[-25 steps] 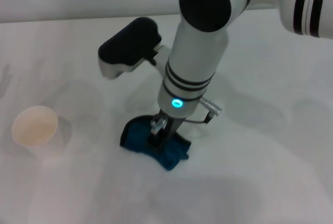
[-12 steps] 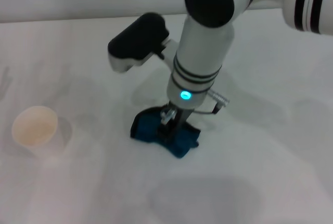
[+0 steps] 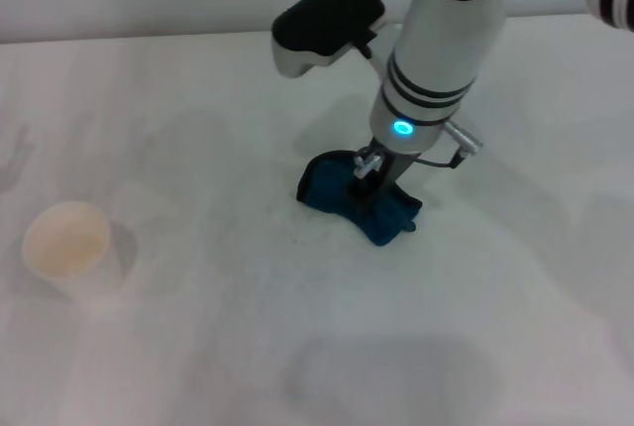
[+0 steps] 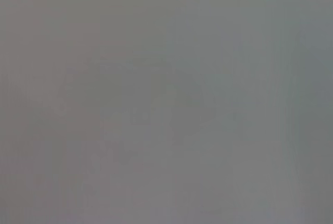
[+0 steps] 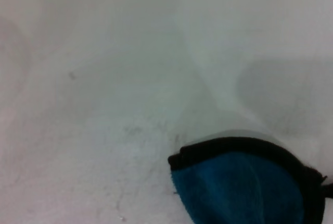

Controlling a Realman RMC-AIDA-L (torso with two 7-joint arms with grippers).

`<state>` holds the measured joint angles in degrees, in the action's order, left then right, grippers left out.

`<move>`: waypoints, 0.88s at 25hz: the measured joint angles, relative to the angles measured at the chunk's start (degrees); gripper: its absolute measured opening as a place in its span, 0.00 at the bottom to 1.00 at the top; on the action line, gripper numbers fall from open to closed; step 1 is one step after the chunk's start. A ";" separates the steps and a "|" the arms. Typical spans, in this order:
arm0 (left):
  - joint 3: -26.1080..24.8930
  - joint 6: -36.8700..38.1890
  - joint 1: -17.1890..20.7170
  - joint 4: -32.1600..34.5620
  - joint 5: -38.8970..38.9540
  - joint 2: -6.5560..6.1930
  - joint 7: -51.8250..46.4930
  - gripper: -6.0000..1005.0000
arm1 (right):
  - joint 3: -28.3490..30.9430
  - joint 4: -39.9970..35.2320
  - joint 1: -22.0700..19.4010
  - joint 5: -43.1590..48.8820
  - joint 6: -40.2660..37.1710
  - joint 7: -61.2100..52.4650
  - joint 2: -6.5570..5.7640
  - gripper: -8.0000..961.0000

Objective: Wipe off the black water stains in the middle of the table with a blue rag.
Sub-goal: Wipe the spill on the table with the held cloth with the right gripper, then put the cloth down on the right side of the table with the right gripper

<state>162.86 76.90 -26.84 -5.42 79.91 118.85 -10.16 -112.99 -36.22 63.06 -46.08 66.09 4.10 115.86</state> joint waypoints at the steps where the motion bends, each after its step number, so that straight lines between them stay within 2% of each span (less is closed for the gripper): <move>1: 0.00 -0.01 -0.01 0.05 0.08 0.02 0.00 0.88 | 1.34 -0.07 -0.83 0.30 -0.04 0.74 -0.07 0.16; 6: 0.00 -0.15 0.00 0.68 0.32 -0.06 -0.02 0.88 | 9.13 -2.94 -6.70 7.00 3.08 2.12 -0.75 0.16; 10: -0.06 -0.26 -0.21 0.69 0.34 -0.11 -0.02 0.88 | 21.09 -11.09 -14.07 18.25 8.46 3.06 -0.64 0.17; 14: -0.14 -0.46 -0.65 0.69 0.34 -0.15 -0.04 0.88 | 27.12 -17.94 -19.30 23.13 13.36 3.70 -0.91 0.17; 17: -0.30 -0.50 -0.83 0.68 0.34 -0.14 -0.08 0.88 | 29.92 -19.11 -21.08 25.46 15.10 4.24 -0.95 0.17; 22: -0.15 -0.49 -1.41 0.68 0.34 -0.11 -0.18 0.88 | 30.96 -17.99 -21.79 25.81 15.30 5.48 -0.93 0.17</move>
<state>162.71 76.42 -28.25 -4.75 80.24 118.73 -10.34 -82.03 -54.21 41.27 -20.27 81.39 9.59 114.93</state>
